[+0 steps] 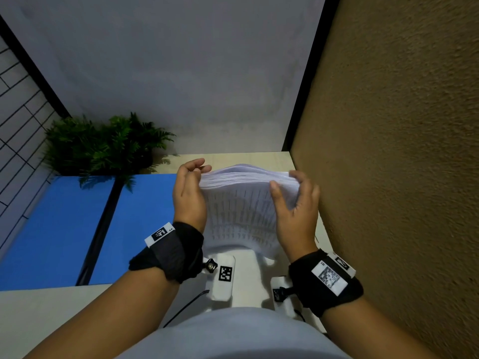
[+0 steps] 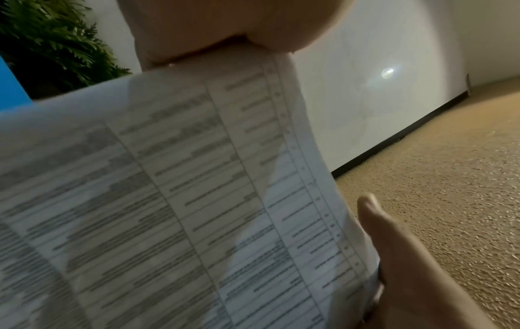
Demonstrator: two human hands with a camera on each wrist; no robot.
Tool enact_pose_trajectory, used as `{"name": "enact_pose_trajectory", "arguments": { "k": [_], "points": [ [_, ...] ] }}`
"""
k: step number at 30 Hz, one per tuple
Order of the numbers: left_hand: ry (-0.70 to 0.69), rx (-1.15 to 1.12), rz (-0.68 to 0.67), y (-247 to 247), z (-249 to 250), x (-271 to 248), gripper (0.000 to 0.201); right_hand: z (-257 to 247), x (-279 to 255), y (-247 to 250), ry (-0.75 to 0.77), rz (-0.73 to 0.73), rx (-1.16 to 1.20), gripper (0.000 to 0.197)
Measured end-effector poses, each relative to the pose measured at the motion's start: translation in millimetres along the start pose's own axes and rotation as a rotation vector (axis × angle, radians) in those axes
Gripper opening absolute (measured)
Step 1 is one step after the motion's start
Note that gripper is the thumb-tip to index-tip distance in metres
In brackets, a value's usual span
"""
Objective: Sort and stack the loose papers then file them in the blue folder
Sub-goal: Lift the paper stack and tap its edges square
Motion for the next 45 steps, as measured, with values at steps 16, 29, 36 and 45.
{"name": "enact_pose_trajectory", "arguments": {
  "k": [16,29,36,45],
  "points": [
    [-0.076,-0.008,-0.242,-1.0,-12.4,-11.6,0.104,-3.1,8.4,-1.1,0.030,0.018,0.056,0.030],
    [0.014,0.054,-0.325,-2.9,-30.2,-6.7,0.115,1.9,14.8,-2.8,0.004,-0.053,-0.015,0.037],
    [0.034,0.084,-0.309,-4.2,-37.3,2.7,0.090,3.9,17.7,-3.9,0.034,-0.093,-0.049,0.044],
    [0.205,0.067,-0.330,-11.0,-53.4,14.9,0.047,45.6,29.1,-0.3,-0.320,-0.099,0.284,0.100]
  ]
}}
Point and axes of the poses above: each hand's wrist, its own x-axis towards the middle knuckle, its own y-axis out of the back of the hand, z = x × y, the point moved 5 cm from there along x, towards the middle knuckle
